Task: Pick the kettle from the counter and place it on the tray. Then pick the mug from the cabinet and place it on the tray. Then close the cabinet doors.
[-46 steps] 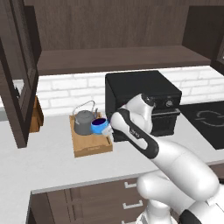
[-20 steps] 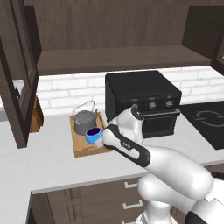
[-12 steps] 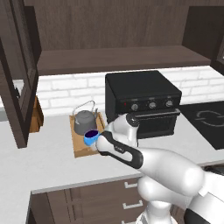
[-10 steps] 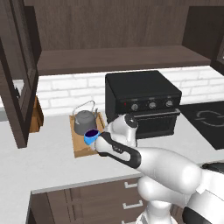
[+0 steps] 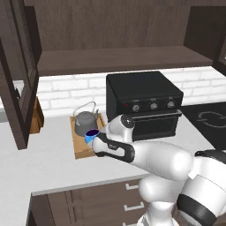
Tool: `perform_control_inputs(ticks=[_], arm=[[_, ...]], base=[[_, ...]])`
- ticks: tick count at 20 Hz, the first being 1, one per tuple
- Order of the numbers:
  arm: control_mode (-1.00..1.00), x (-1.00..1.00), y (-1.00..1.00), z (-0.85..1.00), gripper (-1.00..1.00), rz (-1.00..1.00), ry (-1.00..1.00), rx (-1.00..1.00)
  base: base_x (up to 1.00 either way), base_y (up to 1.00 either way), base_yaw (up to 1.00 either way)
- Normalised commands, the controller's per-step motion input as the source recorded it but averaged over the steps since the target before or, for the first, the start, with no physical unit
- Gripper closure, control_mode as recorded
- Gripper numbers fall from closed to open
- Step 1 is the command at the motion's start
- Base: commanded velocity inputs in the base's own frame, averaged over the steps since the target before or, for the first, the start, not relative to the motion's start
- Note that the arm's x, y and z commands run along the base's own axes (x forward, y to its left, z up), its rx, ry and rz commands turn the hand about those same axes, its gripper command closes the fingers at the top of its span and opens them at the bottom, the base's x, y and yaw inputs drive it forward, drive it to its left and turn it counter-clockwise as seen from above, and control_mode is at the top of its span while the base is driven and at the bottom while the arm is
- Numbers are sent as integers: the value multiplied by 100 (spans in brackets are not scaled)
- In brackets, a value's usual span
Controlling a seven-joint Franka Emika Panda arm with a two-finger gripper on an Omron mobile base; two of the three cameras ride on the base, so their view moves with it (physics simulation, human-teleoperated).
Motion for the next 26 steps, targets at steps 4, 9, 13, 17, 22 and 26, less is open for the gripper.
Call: perform_control_inputs(ticks=[4,9,13,17,22,26], arm=[[-100,12,0,-18,100,0,4,0],[-100,7,0,-29,100,0,0,0],[-100,10,0,-31,100,0,0,0],[-100,21,0,-22,100,0,0,0],[-100,28,0,-11,100,0,0,0],[-100,30,0,-8,100,0,1,0]], base=[[0,0,0],[0,0,0],[0,0,0],[0,0,0],[0,0,0],[0,0,0]])
